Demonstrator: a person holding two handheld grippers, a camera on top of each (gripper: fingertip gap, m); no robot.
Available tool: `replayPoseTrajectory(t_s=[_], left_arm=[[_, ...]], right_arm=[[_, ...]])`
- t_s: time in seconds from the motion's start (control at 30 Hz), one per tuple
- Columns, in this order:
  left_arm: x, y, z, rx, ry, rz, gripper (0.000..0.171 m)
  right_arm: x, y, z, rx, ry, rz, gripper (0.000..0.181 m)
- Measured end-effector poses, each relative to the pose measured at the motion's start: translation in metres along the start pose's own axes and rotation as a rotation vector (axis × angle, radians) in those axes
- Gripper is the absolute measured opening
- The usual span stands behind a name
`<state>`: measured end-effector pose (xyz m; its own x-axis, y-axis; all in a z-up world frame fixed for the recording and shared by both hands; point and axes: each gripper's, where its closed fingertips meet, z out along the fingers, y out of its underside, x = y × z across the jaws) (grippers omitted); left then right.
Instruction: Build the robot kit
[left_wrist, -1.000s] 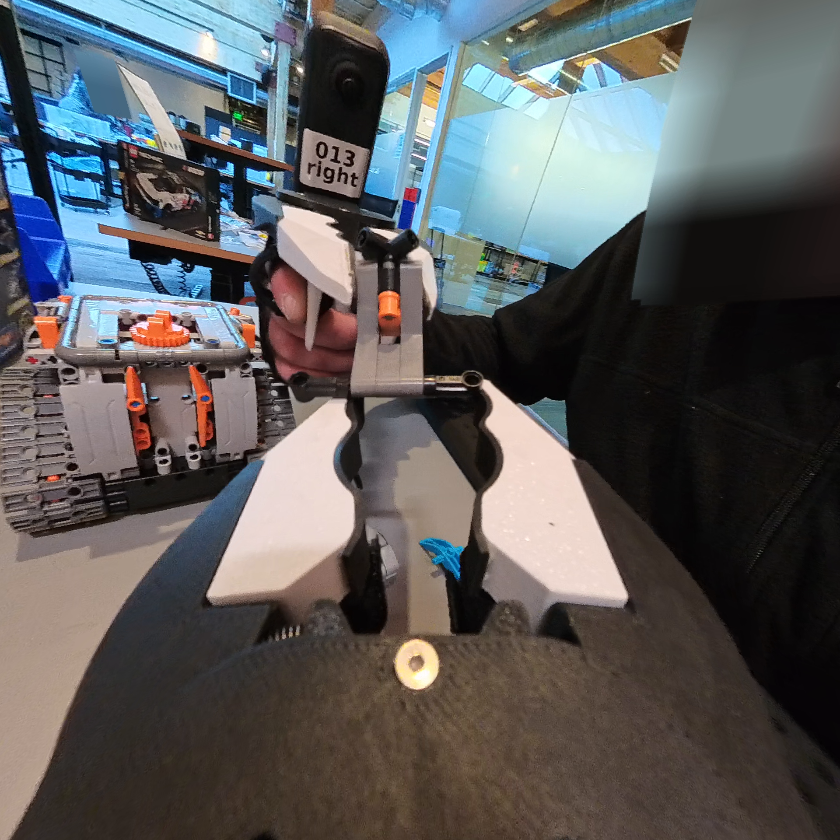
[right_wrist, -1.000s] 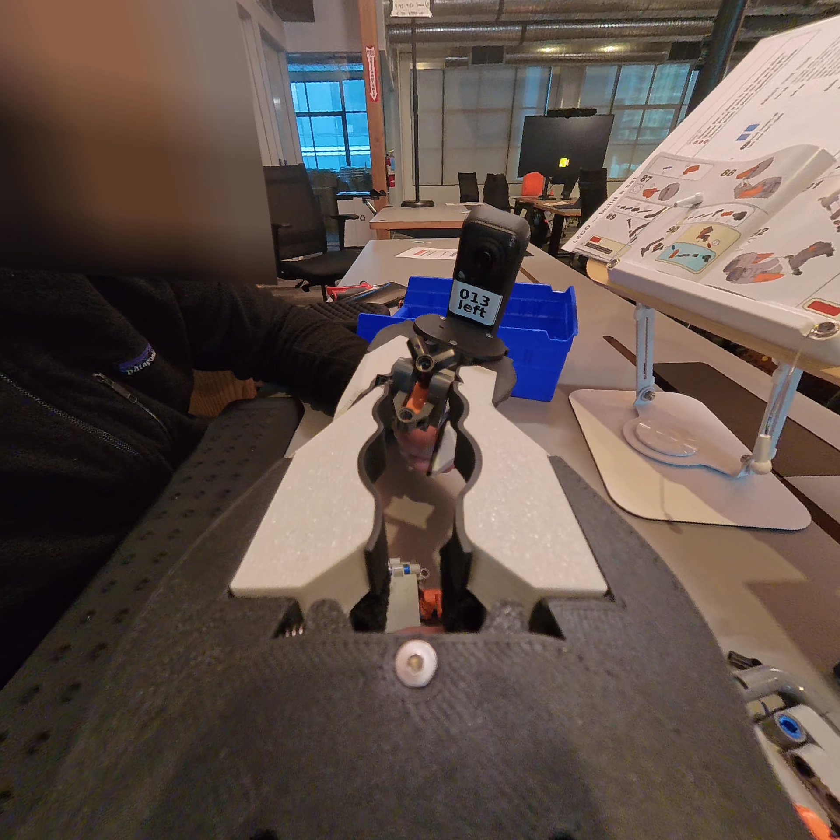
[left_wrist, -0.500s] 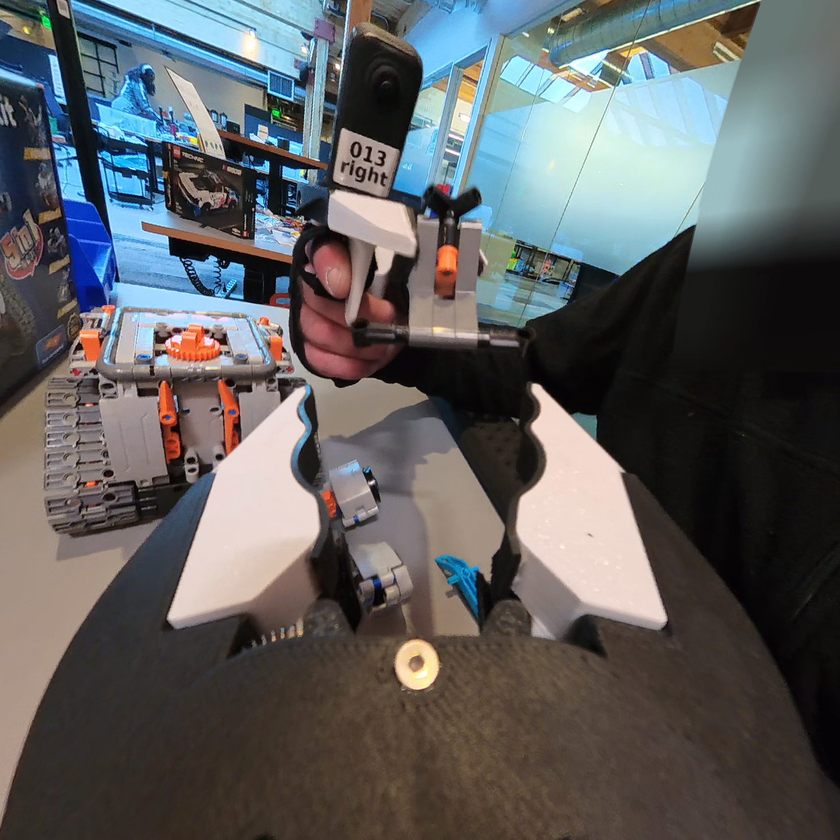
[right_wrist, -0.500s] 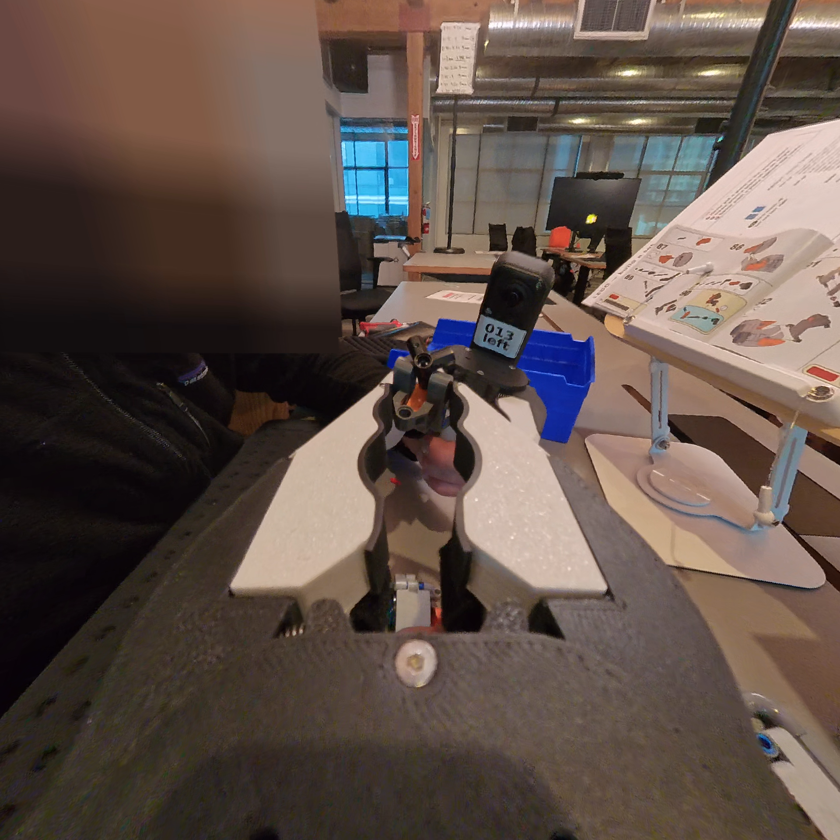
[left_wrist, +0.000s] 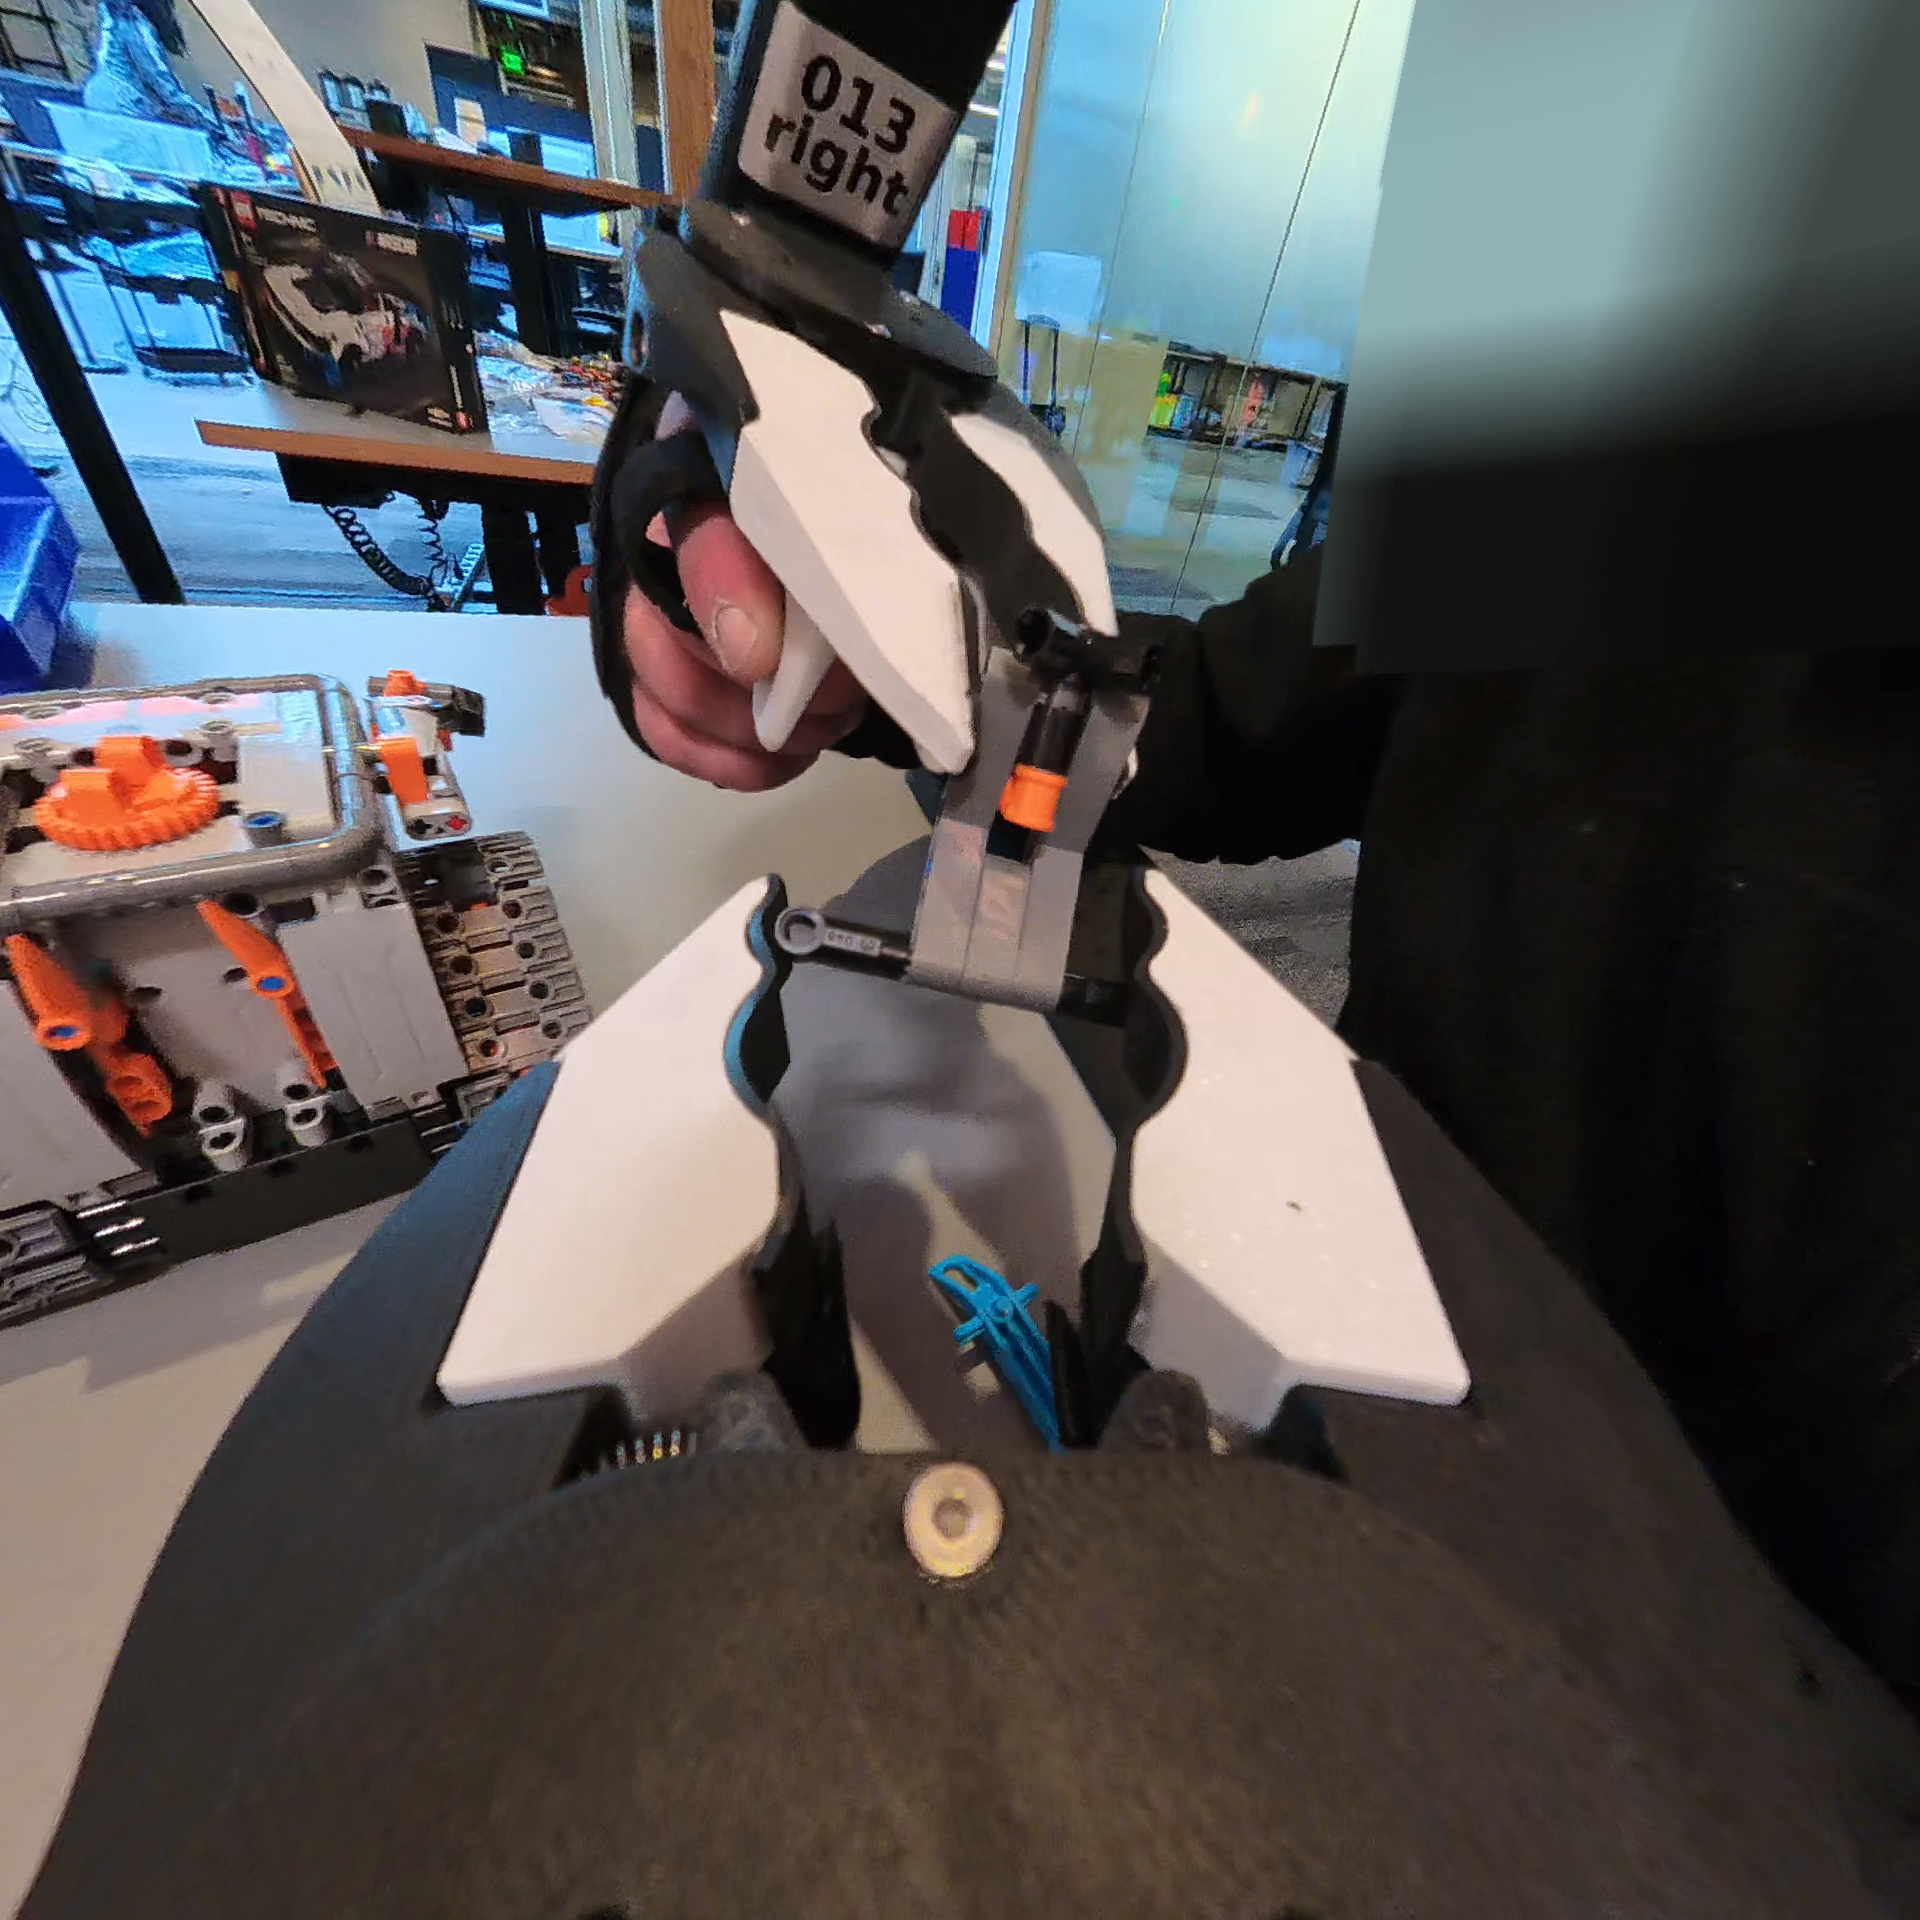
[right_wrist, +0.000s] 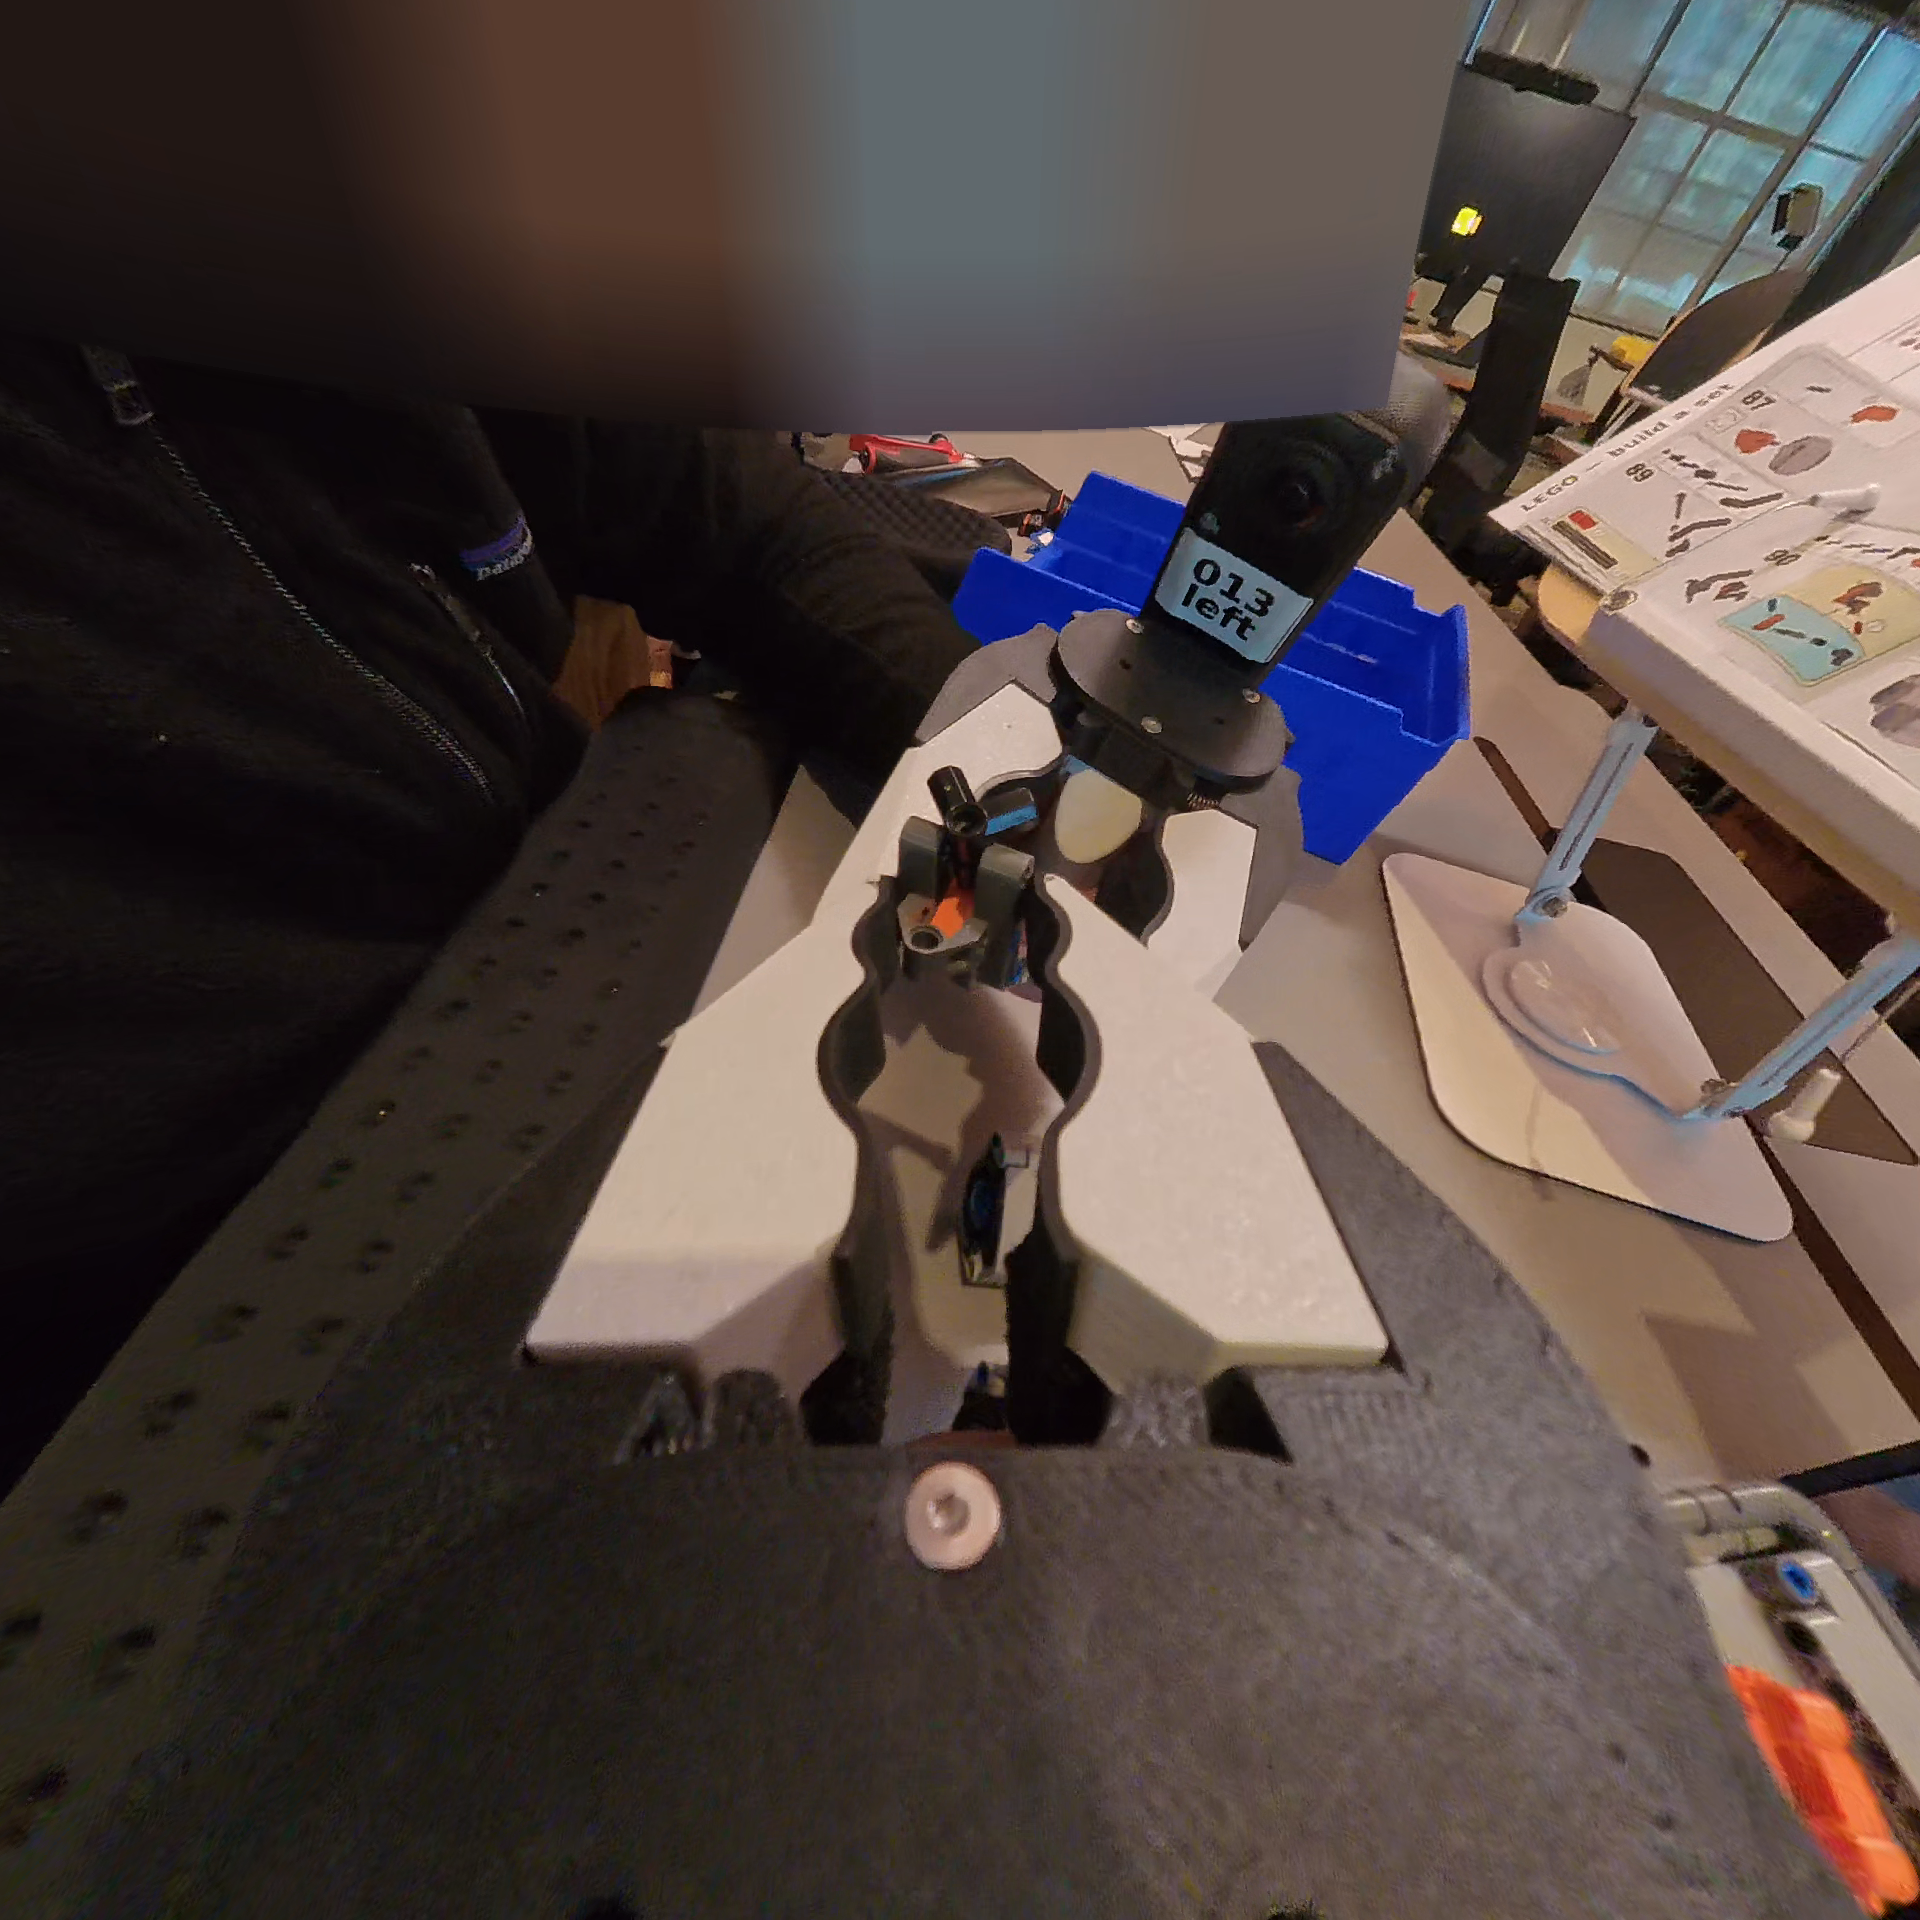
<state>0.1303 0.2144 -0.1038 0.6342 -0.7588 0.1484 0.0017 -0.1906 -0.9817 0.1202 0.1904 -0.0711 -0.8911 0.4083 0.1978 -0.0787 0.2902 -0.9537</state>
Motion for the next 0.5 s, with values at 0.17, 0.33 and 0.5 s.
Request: replayPoseTrajectory(t_s=[0.17, 0.33, 0.5], left_arm=[[0.002, 0.003, 0.005, -0.022, -0.007, 0.02, 0.054], [-0.002, 0.005, 0.006, -0.051, -0.061, 0.06, 0.052], [-0.015, 0.001, -0.001, -0.045, -0.155, 0.081, 0.052]], right_arm=[[-0.01, 0.004, -0.002, -0.014, 0.038, -0.007, 0.023], [-0.008, 0.007, -0.004, -0.002, 0.088, 0.026, 0.023], [0.006, 0.008, -0.007, 0.007, 0.184, 0.062, 0.022]])
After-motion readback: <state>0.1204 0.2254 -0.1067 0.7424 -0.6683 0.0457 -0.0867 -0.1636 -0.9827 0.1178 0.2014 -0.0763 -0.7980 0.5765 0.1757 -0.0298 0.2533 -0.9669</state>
